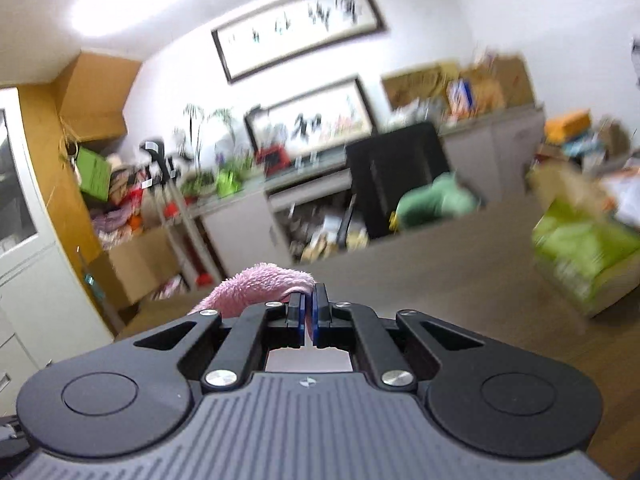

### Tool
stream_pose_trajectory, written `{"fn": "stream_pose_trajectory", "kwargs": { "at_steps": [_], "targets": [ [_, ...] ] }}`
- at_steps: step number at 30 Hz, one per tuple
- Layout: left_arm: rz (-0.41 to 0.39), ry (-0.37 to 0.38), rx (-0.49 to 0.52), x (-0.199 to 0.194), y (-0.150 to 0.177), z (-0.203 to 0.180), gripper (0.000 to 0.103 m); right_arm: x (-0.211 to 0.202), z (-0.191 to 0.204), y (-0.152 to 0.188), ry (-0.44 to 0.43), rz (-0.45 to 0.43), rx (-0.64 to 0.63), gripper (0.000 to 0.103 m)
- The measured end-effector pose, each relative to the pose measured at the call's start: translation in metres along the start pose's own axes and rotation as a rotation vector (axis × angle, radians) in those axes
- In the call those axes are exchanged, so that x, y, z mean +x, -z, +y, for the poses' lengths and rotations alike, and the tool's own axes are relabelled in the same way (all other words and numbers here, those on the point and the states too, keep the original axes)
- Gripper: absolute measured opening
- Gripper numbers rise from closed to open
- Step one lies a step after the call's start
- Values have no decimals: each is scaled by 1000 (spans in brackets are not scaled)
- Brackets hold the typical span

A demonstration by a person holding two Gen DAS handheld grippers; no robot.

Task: Fold towel
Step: 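Lift the towel with both tools and stretch it open between them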

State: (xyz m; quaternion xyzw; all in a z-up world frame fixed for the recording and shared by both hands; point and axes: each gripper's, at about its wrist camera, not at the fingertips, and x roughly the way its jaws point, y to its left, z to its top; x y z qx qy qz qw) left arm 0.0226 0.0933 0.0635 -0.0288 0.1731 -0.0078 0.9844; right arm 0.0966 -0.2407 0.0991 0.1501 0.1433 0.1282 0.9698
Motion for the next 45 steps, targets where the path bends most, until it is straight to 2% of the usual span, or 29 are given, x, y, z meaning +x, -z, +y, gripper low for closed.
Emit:
{"fn": "stream_pose_trajectory", "kwargs": {
  "at_steps": [6, 10, 16, 20, 24, 26, 30, 32, 35, 38, 41, 44, 45],
  "targets": [
    [-129, 35, 20, -53, -24, -15, 7, -85, 16, -26, 23, -182, -109, 4],
    [-240, 48, 48, -104, -46, -27, 8, -134, 29, -39, 27, -303, -156, 4],
    [-302, 52, 74, -141, -84, -39, 8, -174, 34, -61, 35, -375, -169, 4],
    [-334, 30, 122, -148, -94, -45, 8, -189, 34, -68, 38, -409, -175, 5],
    [-301, 11, 153, -128, -100, -51, 8, -180, 32, -71, 56, -385, -181, 5],
    [-266, 10, 155, -112, -100, -52, 8, -157, 30, -71, 76, -342, -183, 5],
    [-176, -30, 174, -52, -108, -60, 8, -106, 26, -69, 105, -268, -168, 5],
    [-175, -58, 181, -30, -118, -63, 9, -78, 21, -76, 104, -249, -136, 5],
    [-203, -81, 172, -23, -136, -64, 9, -57, 24, -84, 98, -266, -117, 5],
    [-259, -105, 181, -31, -146, -64, 9, -57, 31, -83, 88, -300, -124, 5],
    [-268, -105, 222, -51, -126, -63, 9, -72, 31, -61, 80, -293, -159, 5],
    [-196, -78, 276, -64, -77, -65, 10, -87, 25, -22, 72, -221, -181, 5],
    [-135, -64, 297, -67, -47, -66, 10, -91, 23, -12, 72, -203, -186, 5]
  ]
}}
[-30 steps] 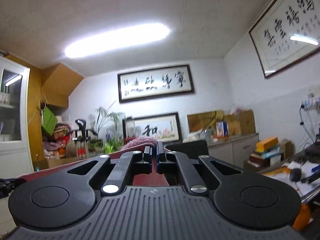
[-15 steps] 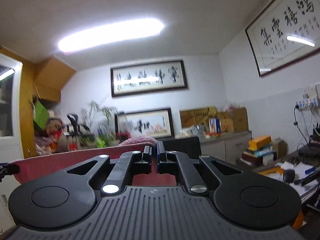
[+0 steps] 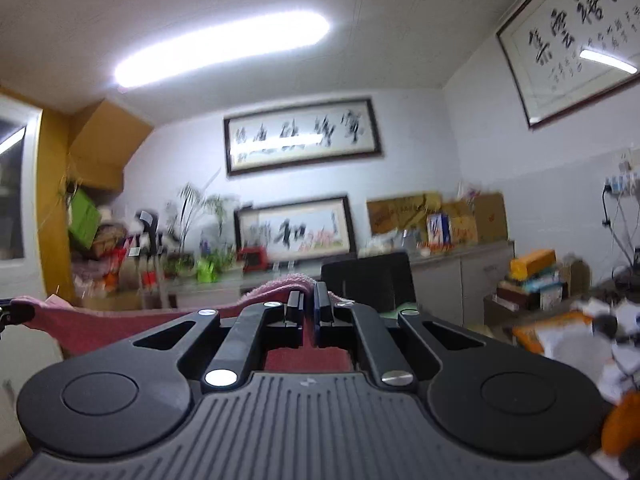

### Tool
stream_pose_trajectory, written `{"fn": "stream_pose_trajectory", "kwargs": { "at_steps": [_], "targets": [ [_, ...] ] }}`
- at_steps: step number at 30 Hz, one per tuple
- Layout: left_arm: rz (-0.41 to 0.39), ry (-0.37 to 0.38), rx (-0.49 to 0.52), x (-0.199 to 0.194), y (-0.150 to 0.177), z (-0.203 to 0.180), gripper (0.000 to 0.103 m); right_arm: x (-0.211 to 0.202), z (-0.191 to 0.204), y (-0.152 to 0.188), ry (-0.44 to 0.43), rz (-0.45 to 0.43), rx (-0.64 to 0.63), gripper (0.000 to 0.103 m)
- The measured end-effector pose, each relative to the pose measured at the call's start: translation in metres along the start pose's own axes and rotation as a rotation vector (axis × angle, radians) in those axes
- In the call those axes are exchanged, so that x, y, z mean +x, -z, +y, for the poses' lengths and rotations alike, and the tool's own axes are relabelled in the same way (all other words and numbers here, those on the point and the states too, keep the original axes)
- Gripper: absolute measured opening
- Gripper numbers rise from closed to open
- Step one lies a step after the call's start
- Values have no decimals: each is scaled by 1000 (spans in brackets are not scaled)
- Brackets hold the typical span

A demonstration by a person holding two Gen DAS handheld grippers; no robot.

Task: Fold towel
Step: 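Lift the towel with both tools and stretch it open between them, then lay the towel flat on the table and open both tools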

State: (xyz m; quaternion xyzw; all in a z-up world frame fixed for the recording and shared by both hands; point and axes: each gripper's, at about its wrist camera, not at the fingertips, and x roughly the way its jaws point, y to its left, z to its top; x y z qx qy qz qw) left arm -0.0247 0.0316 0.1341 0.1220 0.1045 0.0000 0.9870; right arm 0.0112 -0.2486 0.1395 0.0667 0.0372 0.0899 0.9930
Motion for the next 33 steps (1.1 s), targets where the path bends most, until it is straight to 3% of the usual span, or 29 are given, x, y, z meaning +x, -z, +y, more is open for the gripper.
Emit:
{"fn": "stream_pose_trajectory", "kwargs": {
  "at_steps": [2, 7, 10, 12, 14, 22, 27, 30, 33],
  "targets": [
    [59, 29, 6, -4, 29, -11, 10, -18, -2, 35, 1, 80, -20, 5],
    [301, 134, -2, -12, 117, -36, 11, -44, -10, 104, 17, 307, 12, 6],
    [387, 178, -22, -15, 138, -41, 12, -55, -17, 131, 22, 388, 92, 6],
    [368, 200, -51, -21, 136, -36, 12, -62, -17, 137, 31, 399, 118, 6],
    [336, 176, -15, -28, 132, -36, 13, -70, -15, 139, 33, 395, 132, 6],
    [347, 240, -98, -36, 125, -23, 13, -88, -19, 127, 31, 376, 160, 10],
    [373, 279, -118, -42, 128, -13, 32, -103, -23, 129, 40, 446, 132, 13],
    [387, 308, -136, -47, 129, -4, 43, -110, -27, 127, 38, 498, 115, 23],
    [369, 334, -149, -58, 128, 7, 55, -116, -31, 118, 4, 561, 94, 58]
  ]
}}
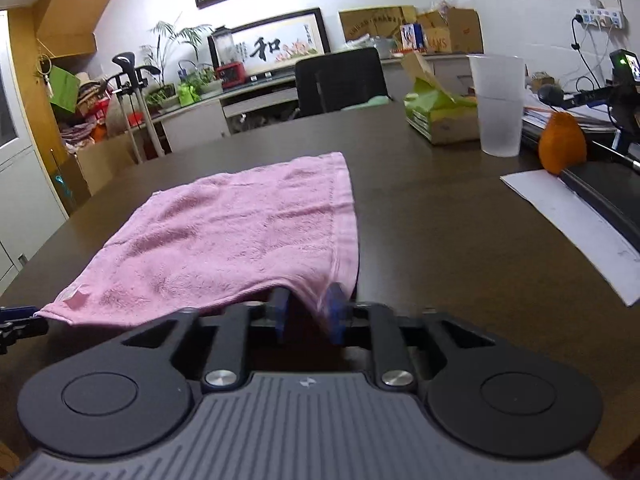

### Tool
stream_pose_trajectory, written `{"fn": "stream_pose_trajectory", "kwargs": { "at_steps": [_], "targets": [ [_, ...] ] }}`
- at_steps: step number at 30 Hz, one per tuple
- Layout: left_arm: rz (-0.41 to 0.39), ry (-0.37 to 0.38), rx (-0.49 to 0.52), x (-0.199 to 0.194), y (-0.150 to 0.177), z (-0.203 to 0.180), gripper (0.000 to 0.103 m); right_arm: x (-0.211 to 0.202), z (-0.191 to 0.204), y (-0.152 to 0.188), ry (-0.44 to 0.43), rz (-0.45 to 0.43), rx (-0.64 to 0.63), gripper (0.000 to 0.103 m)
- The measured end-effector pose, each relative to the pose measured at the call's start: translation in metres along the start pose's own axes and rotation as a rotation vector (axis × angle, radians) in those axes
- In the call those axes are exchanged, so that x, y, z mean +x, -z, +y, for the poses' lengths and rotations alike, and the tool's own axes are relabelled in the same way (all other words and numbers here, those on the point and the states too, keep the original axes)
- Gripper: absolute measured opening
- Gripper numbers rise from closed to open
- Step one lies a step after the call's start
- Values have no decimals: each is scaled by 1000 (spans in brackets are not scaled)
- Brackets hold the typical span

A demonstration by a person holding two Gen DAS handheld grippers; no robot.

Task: Fold towel
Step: 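Lay the towel flat on the table and open both tools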

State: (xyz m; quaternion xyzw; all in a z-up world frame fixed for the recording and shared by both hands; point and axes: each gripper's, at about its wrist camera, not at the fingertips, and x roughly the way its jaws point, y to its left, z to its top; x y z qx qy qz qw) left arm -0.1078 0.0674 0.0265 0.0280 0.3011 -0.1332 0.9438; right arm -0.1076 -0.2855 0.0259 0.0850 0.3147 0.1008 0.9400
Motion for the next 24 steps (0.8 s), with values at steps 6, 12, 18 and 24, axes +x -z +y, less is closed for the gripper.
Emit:
{"fn": "stream_pose_trajectory", "kwargs": {
  "at_steps": [6, 12, 18, 24],
  "targets": [
    [-103, -30, 16, -15, -14, 7, 59, -33, 2, -11, -79, -24, -70, 61],
    [-32, -53, 73, 21, -23, -7, 58, -9, 5, -18, -32, -20, -61, 61],
    [26, -18, 88, 27, -6, -9, 58, 14, 7, 2, -47, 29, -87, 61],
    [37, 9, 93, 30, -1, -15, 58, 24, 1, 9, -69, 27, -60, 65]
  ]
}}
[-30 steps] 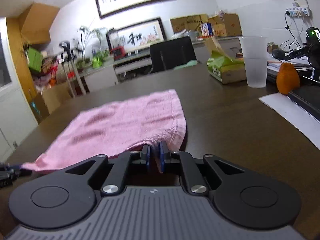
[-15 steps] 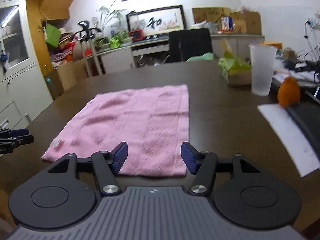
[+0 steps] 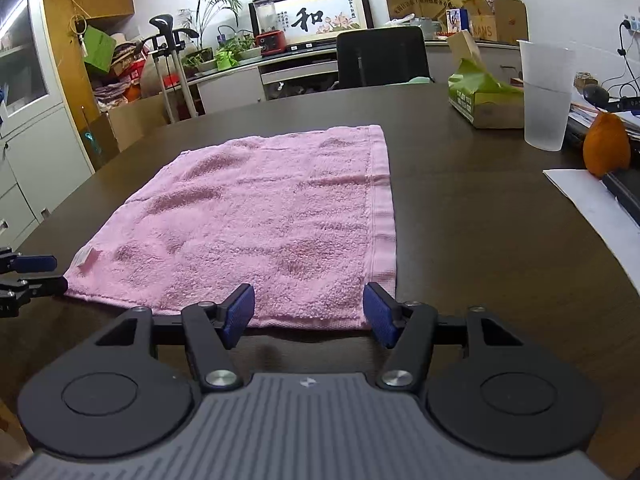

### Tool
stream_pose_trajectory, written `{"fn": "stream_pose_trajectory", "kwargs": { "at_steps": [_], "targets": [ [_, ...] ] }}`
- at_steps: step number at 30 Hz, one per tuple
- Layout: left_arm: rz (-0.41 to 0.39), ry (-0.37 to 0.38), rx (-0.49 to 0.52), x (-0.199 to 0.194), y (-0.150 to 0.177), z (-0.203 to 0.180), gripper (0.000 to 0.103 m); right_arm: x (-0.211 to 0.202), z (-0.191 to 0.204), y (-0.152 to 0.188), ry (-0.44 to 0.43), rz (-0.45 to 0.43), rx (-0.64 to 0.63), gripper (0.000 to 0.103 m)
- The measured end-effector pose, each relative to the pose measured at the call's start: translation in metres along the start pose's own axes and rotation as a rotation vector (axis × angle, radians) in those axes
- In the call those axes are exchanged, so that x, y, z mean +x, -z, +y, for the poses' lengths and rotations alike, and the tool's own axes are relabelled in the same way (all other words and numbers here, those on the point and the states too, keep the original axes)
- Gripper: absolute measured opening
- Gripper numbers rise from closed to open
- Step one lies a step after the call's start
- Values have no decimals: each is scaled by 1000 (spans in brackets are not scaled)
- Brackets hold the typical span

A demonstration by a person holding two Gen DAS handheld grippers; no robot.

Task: Fold towel
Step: 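Lay the towel flat on the table and open both tools, then close the left tool on the labelled towel edge while the right tool grips its edge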

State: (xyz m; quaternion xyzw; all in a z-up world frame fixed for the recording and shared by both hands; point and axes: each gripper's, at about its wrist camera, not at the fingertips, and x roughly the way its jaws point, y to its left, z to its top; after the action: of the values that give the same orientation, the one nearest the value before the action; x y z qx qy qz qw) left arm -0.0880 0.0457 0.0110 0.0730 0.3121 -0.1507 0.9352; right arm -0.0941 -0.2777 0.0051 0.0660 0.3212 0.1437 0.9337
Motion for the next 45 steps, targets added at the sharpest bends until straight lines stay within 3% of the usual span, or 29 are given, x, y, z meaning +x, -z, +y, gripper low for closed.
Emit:
{"fn": "stream_pose_trajectory", "kwargs": {
  "at_steps": [11, 19, 23, 28, 30, 37, 41, 45],
  "targets": [
    [28, -12, 23, 4, 2, -10, 54, 2, 5, 8, 7, -31, -73, 69],
    [36, -3, 8, -2, 6, -8, 40, 1, 2, 9, -5, -34, -85, 70],
    [36, -9, 22, -1, 4, -10, 30, 2, 10, 12, 18, -26, -141, 83],
    [35, -31, 50, 1, 2, -13, 20, 3, 15, 14, 42, -25, -177, 82],
    [32, -34, 64, 1, 3, -14, 18, 3, 13, 13, 42, -26, -173, 78],
    [30, -43, 98, 2, 4, -19, 13, -2, 7, 11, 108, -21, -158, 35],
    [27, -55, 103, 2, 4, -21, 11, -3, 2, 11, 117, -28, -133, 17],
    [30, -62, 81, 3, 4, -20, 10, -4, -4, 12, 90, -49, -71, 12]
  ]
}}
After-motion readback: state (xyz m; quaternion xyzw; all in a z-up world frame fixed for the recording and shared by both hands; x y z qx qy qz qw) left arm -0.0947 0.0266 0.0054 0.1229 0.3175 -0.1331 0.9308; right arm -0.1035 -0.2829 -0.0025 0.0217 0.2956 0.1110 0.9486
